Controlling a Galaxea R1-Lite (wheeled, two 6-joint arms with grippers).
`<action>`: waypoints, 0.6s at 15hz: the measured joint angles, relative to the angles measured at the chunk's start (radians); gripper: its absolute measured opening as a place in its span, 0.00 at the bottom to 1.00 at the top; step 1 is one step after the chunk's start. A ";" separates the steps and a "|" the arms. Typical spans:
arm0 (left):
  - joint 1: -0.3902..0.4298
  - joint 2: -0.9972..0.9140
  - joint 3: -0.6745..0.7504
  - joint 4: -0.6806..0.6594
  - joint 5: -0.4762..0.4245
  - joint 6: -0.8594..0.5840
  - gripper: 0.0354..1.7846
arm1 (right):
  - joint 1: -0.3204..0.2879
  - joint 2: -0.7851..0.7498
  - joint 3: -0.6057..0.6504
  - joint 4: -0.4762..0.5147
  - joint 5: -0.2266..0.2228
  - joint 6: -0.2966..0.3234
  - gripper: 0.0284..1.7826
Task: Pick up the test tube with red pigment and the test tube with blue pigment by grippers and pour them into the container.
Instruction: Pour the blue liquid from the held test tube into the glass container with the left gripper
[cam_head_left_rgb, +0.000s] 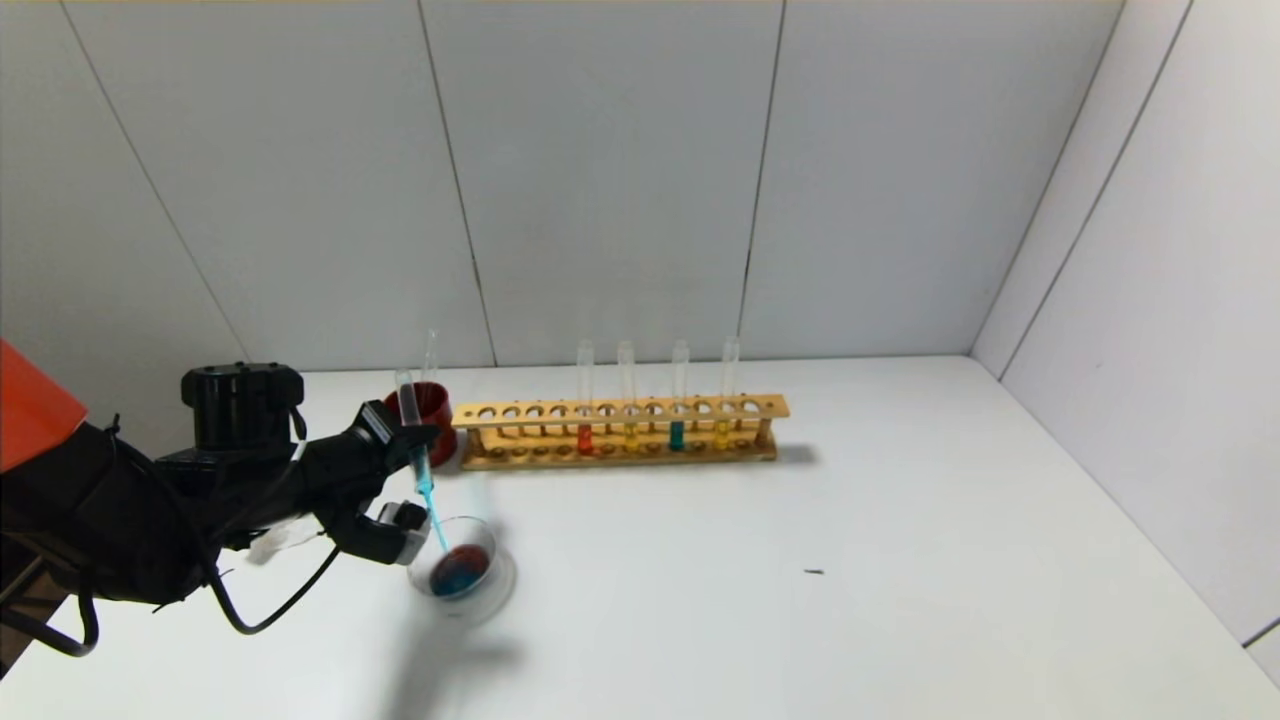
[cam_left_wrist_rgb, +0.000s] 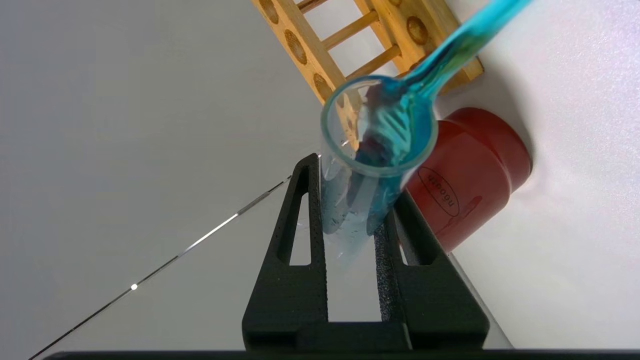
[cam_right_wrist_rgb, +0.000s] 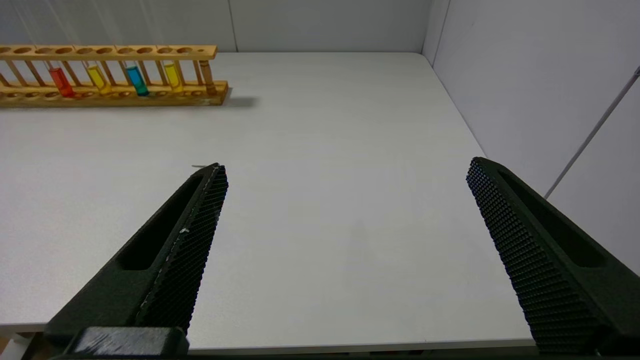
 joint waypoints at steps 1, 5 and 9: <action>0.000 0.000 -0.002 -0.002 0.000 0.017 0.16 | 0.000 0.000 0.000 0.000 0.000 0.000 0.98; 0.000 -0.002 -0.002 -0.022 0.000 0.044 0.16 | 0.000 0.000 0.000 0.000 0.000 0.000 0.98; -0.003 -0.006 0.000 -0.048 0.000 0.070 0.16 | 0.000 0.000 0.000 0.000 0.000 0.000 0.98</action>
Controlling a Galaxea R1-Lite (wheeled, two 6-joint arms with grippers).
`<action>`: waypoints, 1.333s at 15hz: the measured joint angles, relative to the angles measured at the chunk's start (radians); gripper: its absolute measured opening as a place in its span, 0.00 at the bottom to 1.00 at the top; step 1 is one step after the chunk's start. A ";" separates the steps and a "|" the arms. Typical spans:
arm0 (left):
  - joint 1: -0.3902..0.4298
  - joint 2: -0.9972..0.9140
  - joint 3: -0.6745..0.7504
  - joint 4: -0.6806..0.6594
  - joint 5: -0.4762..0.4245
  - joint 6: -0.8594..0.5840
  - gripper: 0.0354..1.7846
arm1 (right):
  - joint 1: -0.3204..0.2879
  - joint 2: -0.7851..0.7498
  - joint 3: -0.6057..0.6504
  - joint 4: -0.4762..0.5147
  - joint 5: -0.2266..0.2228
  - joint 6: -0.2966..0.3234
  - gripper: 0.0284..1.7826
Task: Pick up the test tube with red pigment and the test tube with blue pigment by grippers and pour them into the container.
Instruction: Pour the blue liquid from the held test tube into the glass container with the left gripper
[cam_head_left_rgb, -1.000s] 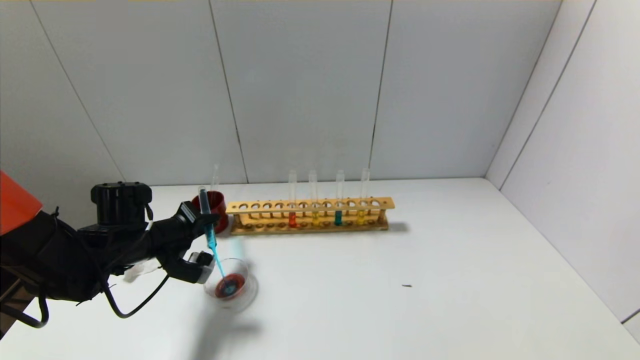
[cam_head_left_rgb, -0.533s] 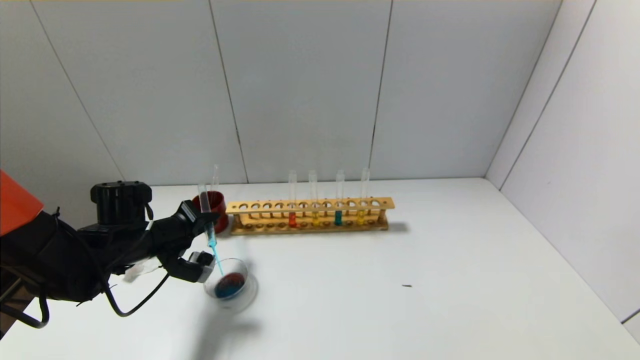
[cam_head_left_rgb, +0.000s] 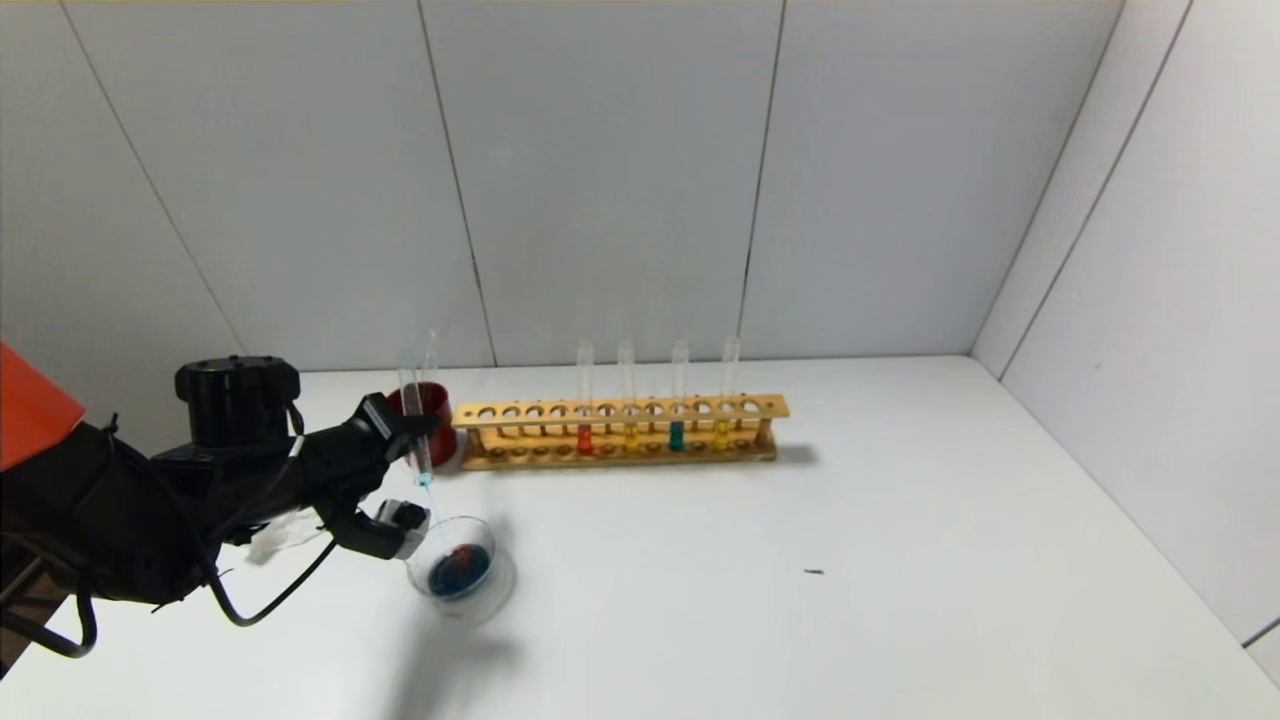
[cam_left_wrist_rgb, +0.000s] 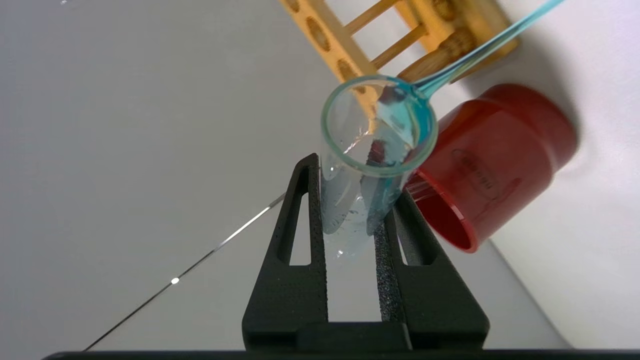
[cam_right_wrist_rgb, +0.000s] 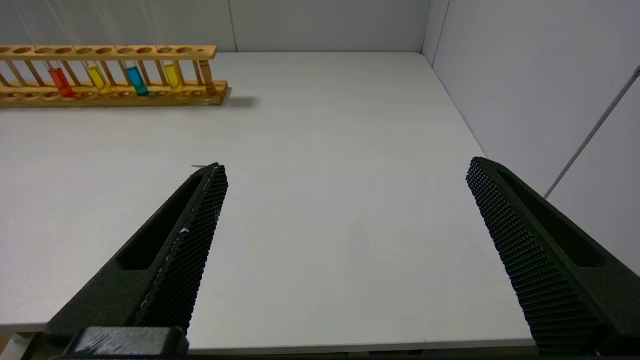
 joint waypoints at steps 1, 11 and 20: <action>0.000 -0.001 0.000 -0.009 -0.001 0.010 0.16 | 0.000 0.000 0.000 0.000 0.000 -0.001 0.98; 0.000 -0.018 0.003 -0.016 -0.002 0.041 0.16 | 0.000 0.000 0.000 0.000 0.000 0.000 0.98; 0.004 -0.030 0.006 -0.018 0.000 -0.027 0.16 | 0.001 0.000 0.000 0.000 0.000 0.000 0.98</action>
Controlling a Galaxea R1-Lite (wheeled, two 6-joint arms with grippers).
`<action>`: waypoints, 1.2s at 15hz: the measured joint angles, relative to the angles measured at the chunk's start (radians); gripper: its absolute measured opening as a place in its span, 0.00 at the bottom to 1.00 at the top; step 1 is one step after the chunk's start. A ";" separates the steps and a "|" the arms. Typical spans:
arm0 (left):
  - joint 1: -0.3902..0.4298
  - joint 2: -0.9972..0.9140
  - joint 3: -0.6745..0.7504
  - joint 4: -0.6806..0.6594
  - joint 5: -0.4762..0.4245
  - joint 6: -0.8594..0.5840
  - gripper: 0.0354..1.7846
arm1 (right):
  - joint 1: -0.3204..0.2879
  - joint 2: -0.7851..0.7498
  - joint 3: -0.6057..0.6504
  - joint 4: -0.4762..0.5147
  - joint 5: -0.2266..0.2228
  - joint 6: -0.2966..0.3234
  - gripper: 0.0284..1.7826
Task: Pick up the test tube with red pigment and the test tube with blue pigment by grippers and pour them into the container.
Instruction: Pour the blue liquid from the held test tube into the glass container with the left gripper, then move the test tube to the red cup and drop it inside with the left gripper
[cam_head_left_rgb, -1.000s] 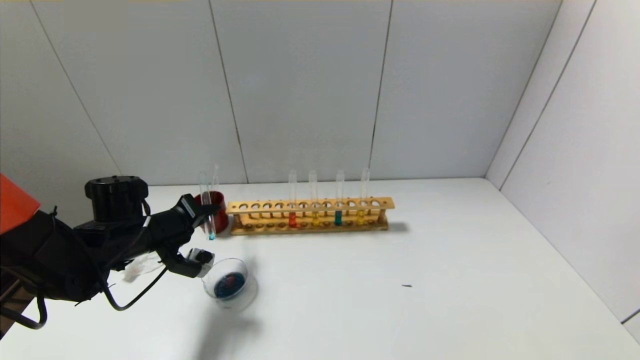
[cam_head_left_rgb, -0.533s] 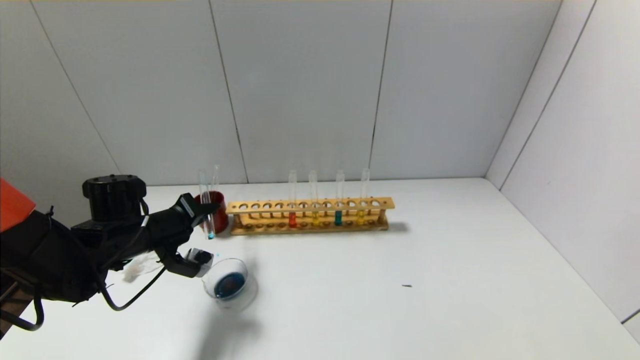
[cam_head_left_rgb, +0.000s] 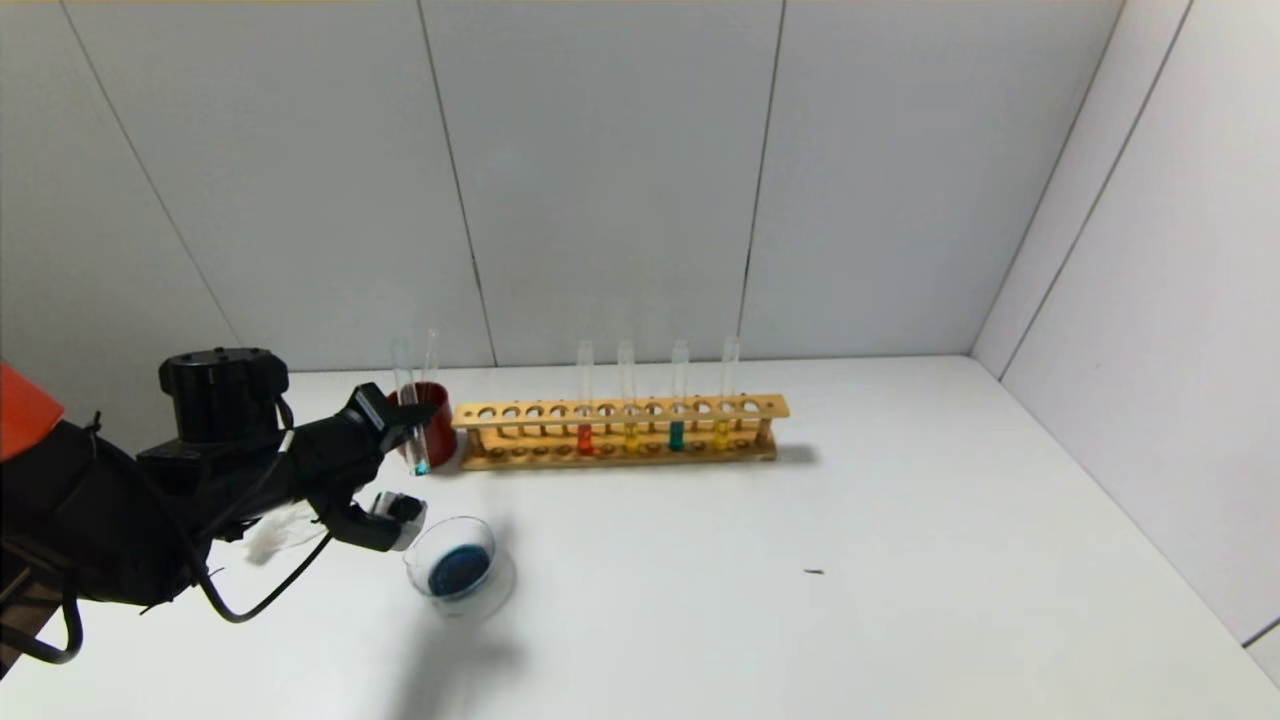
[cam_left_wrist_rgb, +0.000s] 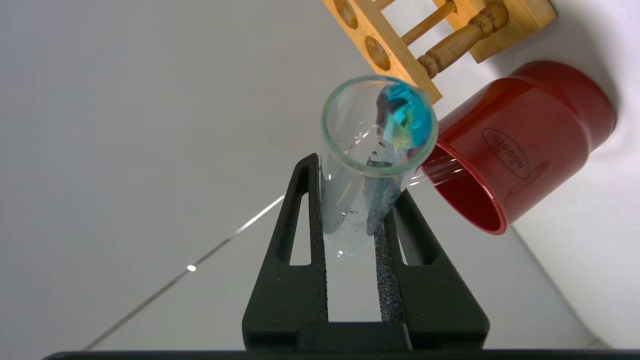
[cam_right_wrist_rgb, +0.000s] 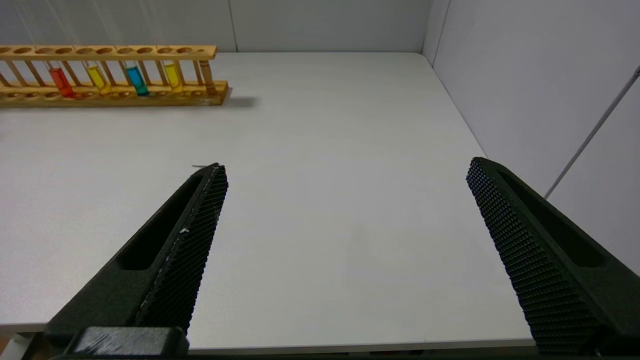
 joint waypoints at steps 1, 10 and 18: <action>0.001 -0.005 0.000 0.000 0.007 -0.043 0.16 | 0.000 0.000 0.000 0.000 0.000 0.000 0.98; -0.029 -0.081 -0.040 0.161 0.357 -0.789 0.16 | 0.000 0.000 0.000 0.000 0.000 0.000 0.98; -0.099 -0.084 -0.277 0.164 0.408 -1.717 0.16 | 0.000 0.000 0.000 0.000 0.000 0.000 0.98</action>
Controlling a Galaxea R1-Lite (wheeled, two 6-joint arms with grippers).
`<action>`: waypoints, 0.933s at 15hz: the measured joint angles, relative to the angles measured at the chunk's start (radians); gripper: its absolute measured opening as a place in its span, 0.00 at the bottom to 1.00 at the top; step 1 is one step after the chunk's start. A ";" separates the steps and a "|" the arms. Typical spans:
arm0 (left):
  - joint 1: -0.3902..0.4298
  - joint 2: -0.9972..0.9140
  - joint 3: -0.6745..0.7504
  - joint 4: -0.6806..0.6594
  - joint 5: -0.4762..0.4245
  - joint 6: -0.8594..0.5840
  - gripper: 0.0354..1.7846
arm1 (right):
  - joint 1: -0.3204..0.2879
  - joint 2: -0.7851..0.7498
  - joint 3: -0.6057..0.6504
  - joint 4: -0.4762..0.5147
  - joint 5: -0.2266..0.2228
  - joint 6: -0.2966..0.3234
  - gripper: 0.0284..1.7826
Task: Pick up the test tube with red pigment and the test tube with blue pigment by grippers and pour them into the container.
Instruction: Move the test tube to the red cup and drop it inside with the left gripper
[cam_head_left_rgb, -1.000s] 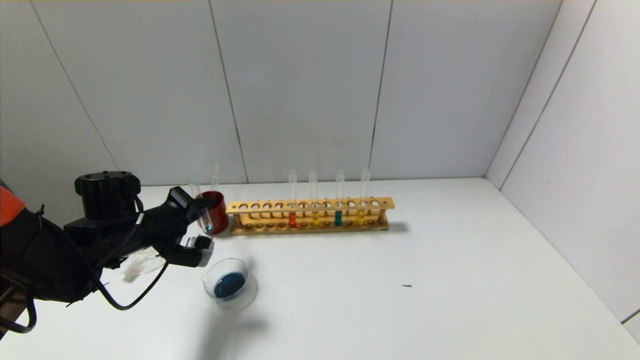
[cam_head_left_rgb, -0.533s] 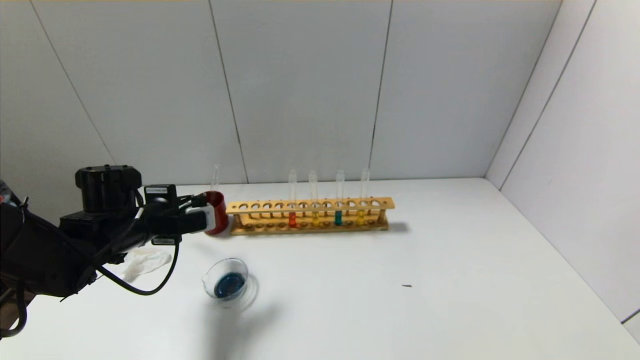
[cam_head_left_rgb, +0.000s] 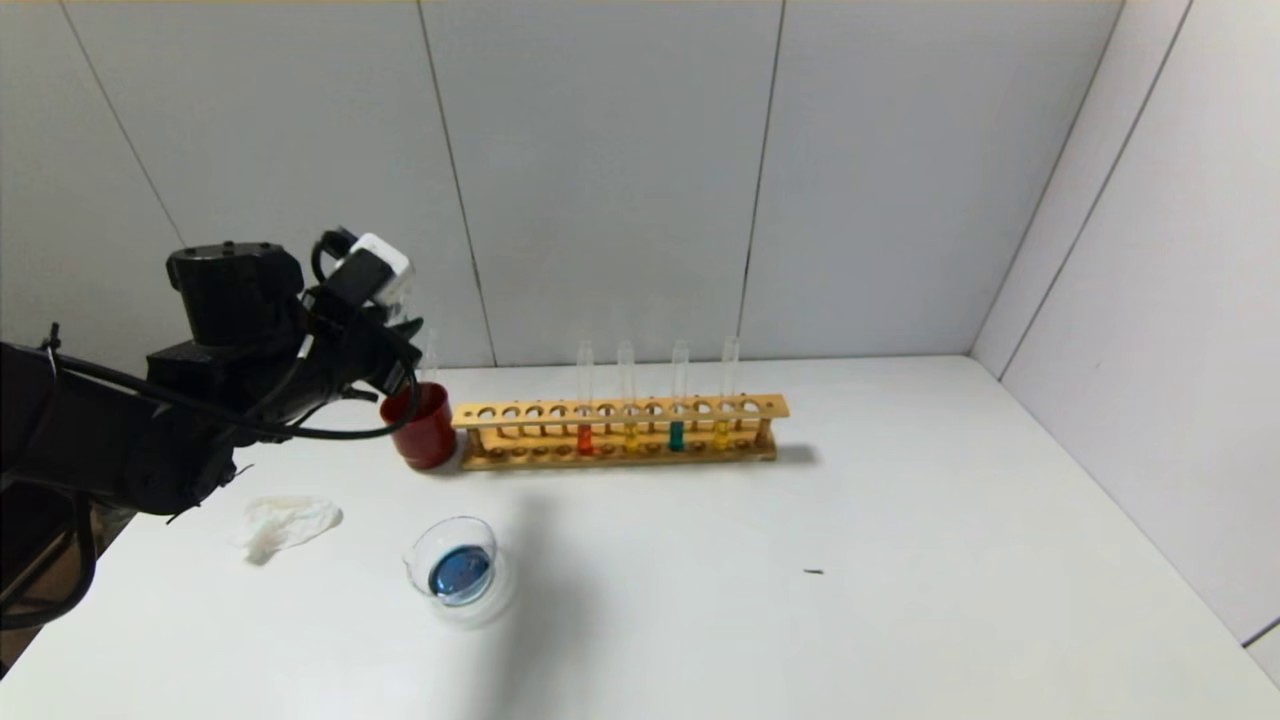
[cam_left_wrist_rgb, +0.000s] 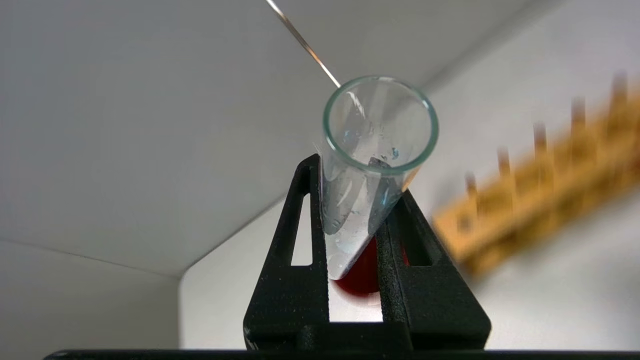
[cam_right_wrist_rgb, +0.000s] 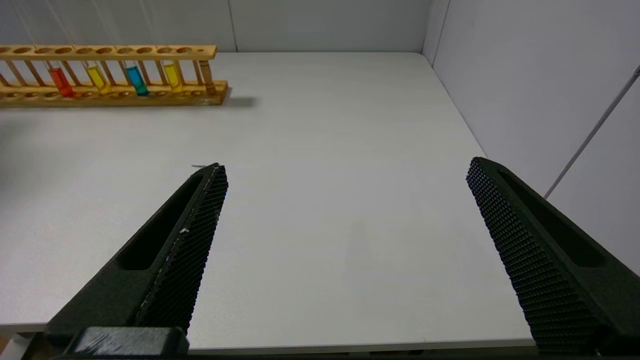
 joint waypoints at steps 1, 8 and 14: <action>0.011 0.000 -0.027 -0.004 0.011 -0.099 0.16 | 0.000 0.000 0.000 0.000 0.000 0.000 0.98; 0.103 0.006 0.005 0.005 0.010 -0.435 0.16 | 0.000 0.000 0.000 0.000 0.000 0.000 0.98; 0.095 0.046 0.013 -0.010 0.006 -0.489 0.16 | 0.000 0.000 0.000 0.000 0.000 0.000 0.98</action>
